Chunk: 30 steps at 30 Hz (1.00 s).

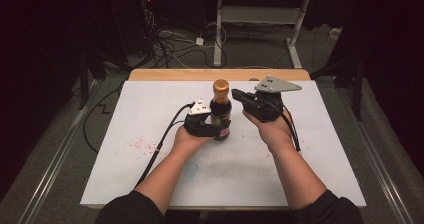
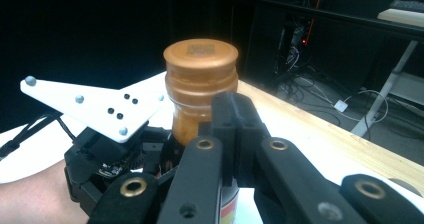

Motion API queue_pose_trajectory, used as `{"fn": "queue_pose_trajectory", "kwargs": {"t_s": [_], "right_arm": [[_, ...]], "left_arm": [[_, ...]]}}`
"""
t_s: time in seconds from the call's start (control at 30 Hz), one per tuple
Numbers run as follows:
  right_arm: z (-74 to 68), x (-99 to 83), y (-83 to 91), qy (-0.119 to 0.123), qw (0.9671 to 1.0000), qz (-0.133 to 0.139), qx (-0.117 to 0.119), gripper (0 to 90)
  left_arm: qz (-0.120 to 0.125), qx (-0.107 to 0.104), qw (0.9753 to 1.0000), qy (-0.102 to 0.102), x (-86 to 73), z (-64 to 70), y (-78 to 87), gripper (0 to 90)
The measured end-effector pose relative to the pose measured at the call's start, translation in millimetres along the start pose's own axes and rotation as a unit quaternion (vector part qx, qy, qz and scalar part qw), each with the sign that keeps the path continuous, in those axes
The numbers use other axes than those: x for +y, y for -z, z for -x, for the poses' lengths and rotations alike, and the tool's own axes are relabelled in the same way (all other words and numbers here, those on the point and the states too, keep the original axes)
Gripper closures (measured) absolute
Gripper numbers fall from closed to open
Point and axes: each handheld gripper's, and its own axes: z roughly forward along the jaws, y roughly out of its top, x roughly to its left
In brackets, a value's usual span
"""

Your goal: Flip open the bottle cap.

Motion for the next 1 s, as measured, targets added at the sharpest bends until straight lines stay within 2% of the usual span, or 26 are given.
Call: {"fn": "queue_pose_trajectory", "kwargs": {"t_s": [0.33, 0.67, 1.0], "right_arm": [[-5.6, 10.3, -1.5, 0.016, 0.9998, -0.014, 0.000, 90.0], [-4.9, 13.3, -4.2, 0.014, 0.9994, -0.032, -0.002, 90.0], [-5.6, 15.9, -4.1, 0.020, 0.9992, -0.036, -0.002, 90.0]], "left_arm": [[0.006, 0.003, 0.9999, -0.009, -2.2, 1.0, 0.4, 27.4], [0.008, 0.004, 0.9999, -0.010, -2.7, 1.2, 0.7, 27.8], [0.011, 0.005, 0.9998, -0.015, -3.7, 1.4, 0.8, 28.2]]}}
